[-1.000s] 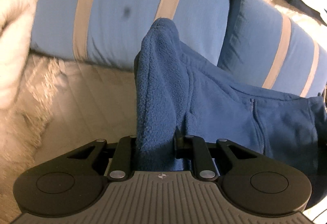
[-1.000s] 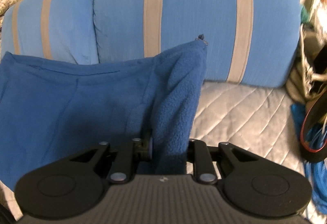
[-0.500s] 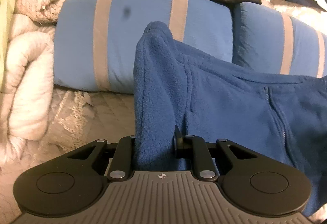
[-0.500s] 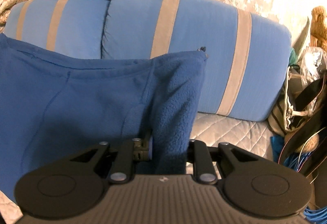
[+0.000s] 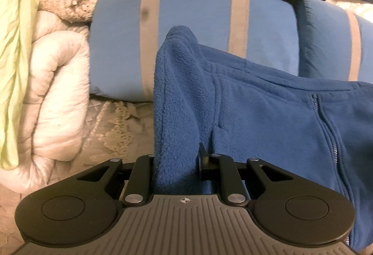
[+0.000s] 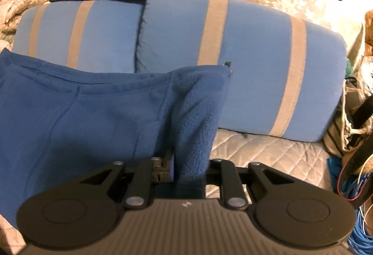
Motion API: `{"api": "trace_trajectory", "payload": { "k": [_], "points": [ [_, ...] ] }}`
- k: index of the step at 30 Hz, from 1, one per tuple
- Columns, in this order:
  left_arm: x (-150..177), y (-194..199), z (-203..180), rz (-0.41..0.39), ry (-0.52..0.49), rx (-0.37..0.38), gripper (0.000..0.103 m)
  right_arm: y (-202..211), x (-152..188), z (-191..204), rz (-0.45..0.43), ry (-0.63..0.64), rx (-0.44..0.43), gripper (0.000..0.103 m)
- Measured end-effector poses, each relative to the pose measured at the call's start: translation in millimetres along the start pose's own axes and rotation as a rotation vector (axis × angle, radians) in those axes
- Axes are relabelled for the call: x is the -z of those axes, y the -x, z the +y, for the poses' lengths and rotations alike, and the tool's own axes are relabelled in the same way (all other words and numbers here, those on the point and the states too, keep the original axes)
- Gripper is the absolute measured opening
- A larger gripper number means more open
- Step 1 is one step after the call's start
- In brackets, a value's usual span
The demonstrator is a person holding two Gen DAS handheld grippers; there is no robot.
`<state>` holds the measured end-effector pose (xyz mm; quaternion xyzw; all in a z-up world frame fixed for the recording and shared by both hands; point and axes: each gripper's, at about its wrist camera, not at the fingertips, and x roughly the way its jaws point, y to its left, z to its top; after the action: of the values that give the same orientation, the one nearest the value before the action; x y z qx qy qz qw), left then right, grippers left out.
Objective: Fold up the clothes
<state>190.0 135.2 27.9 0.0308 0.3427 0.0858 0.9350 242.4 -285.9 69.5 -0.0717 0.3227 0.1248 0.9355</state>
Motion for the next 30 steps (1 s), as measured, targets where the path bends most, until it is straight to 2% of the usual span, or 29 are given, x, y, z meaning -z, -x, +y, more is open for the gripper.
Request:
{"api": "trace_trajectory", "payload": {
  "k": [11, 16, 18, 19, 20, 21, 22, 23, 24, 26, 28, 30],
  "points": [
    [-11.8, 6.3, 64.0, 0.007, 0.021, -0.075, 0.020, -13.6, -17.9, 60.0, -0.007, 0.016, -0.078, 0.017],
    [-24.0, 13.7, 88.8, 0.009, -0.003, -0.122, 0.020, -12.4, -31.7, 92.3, -0.020, 0.025, -0.122, 0.016],
    [-24.6, 0.8, 94.8, 0.025, -0.044, -0.161, 0.023, -14.3, -35.5, 104.7, -0.018, 0.021, -0.135, 0.017],
    [-22.9, -12.7, 96.4, 0.040, -0.076, -0.192, 0.032, -16.7, -36.1, 111.3, -0.016, 0.019, -0.135, 0.019],
    [-21.1, -26.3, 98.0, 0.055, -0.109, -0.222, 0.045, -21.9, -35.5, 119.9, -0.018, 0.034, -0.126, 0.032],
    [-19.4, -39.9, 99.5, 0.070, -0.142, -0.253, 0.051, -29.7, -33.8, 130.3, -0.024, 0.066, -0.106, 0.045],
    [-15.5, -52.4, 99.0, 0.074, -0.174, -0.328, 0.053, -37.8, -31.7, 140.3, -0.026, 0.109, -0.082, 0.063],
    [-11.7, -64.9, 98.6, 0.078, -0.205, -0.403, 0.056, -46.3, -29.4, 149.7, -0.025, 0.163, -0.055, 0.093],
    [-8.9, -66.3, 99.2, 0.053, -0.208, -0.419, 0.059, -51.7, -27.0, 155.4, -0.025, 0.196, -0.036, 0.103],
    [-3.3, -69.1, 100.5, 0.001, -0.214, -0.450, 0.074, -49.7, -21.2, 152.1, -0.032, 0.193, -0.055, 0.103],
    [0.9, -66.5, 108.5, -0.020, -0.131, -0.421, 0.076, -44.8, -14.6, 142.1, -0.027, 0.176, -0.087, 0.103],
    [8.2, -65.4, 117.2, -0.029, -0.058, -0.341, 0.076, -40.8, -5.1, 129.0, -0.029, 0.159, -0.095, 0.103]
  ]
}}
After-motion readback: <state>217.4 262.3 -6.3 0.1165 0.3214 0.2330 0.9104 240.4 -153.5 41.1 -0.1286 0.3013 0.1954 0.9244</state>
